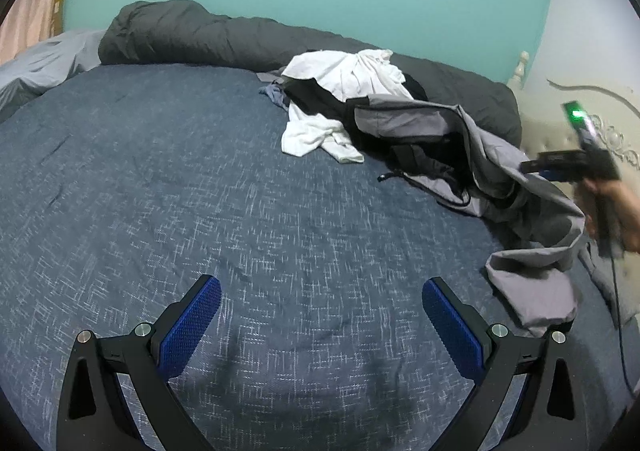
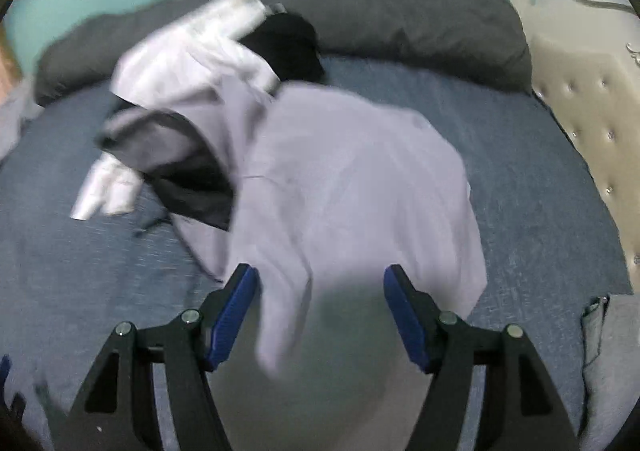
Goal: Fold clothes
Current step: 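Pull the grey jacket off the pile with the right tool, then drag the grey jacket across the bed with the right tool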
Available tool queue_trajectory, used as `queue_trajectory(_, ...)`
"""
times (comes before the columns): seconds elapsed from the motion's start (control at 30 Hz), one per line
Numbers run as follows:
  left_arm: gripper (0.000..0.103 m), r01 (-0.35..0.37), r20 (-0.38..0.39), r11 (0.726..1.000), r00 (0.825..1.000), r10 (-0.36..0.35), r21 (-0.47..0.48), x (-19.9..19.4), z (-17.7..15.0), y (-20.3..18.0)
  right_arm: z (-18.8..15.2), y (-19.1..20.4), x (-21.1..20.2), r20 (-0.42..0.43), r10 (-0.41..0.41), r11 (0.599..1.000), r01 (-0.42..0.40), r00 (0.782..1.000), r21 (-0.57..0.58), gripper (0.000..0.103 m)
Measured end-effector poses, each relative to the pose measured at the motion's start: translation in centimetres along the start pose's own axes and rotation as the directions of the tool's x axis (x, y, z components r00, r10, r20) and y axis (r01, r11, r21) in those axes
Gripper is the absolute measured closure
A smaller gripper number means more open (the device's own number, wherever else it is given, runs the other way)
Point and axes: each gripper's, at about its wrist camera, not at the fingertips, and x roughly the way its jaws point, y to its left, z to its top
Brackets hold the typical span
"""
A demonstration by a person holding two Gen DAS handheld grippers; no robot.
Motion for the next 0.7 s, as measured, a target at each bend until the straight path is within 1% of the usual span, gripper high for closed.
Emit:
queue_trajectory(0.13, 0.000, -0.002, -0.016, 1.000, 1.000, 0.001, -0.008, 0.6, -0.2, 0.3, -0.5, 0.1, 3.7, -0.055, -0.080, 0.997, 0.080, 0.995, -0.003, 0.036)
queue_trajectory(0.17, 0.000, -0.002, -0.020, 1.000, 1.000, 0.002, -0.010, 0.8, -0.3, 0.3, -0.7, 0.0, 4.3, -0.052, -0.091, 0.996, 0.091, 0.994, -0.004, 0.045)
queue_trajectory(0.2, 0.000, -0.002, -0.023, 1.000, 1.000, 0.002, -0.011, 0.8, -0.4, 0.4, -1.0, -0.1, 4.7, -0.050, -0.098, 0.995, 0.098, 0.994, -0.003, 0.056)
queue_trajectory(0.23, 0.000, -0.002, -0.025, 1.000, 1.000, 0.002, -0.011, 0.8, -0.4, 0.4, -1.2, -0.3, 5.1, -0.047, -0.101, 0.995, 0.101, 0.994, 0.002, 0.062)
queue_trajectory(0.27, 0.000, -0.002, -0.027, 1.000, 1.000, 0.002, -0.011, 0.9, -0.5, 0.4, -1.5, -0.7, 5.4, -0.040, -0.097, 0.995, 0.098, 0.994, 0.009, 0.074)
queue_trajectory(0.3, 0.000, -0.003, -0.029, 1.000, 1.000, 0.003, -0.011, 1.0, -0.6, 0.5, -1.7, -0.9, 5.5, -0.033, -0.090, 0.996, 0.091, 0.995, 0.013, 0.082)
queue_trajectory(0.37, 0.000, -0.005, -0.036, 1.000, 0.999, 0.005, -0.012, 1.1, -0.7, 0.5, -2.2, -1.3, 5.6, -0.015, -0.074, 0.997, 0.075, 0.997, 0.016, 0.092)
queue_trajectory(0.4, 0.000, -0.006, -0.037, 1.000, 0.999, 0.005, -0.013, 1.2, -0.7, 0.6, -2.3, -1.4, 5.5, -0.002, -0.067, 0.998, 0.067, 0.998, 0.017, 0.094)
queue_trajectory(0.5, 0.000, -0.005, -0.037, 1.000, 0.999, 0.005, -0.010, 1.2, -0.6, 0.4, -3.3, -1.7, 4.3, 0.049, -0.020, 1.000, 0.019, 0.999, 0.013, 0.096)
queue_trajectory(0.6, 0.000, -0.004, -0.030, 1.000, 1.000, 0.004, -0.004, 0.9, -0.4, 0.3, -5.0, -1.7, 2.1, 0.098, 0.060, 0.998, -0.059, 0.993, -0.012, 0.096)
queue_trajectory(0.7, 0.000, 0.001, -0.026, 1.000, 1.000, -0.001, -0.004, 0.6, -0.3, 0.0, -7.3, -1.3, -0.2, 0.125, 0.140, 0.990, -0.136, 0.982, -0.043, 0.096)
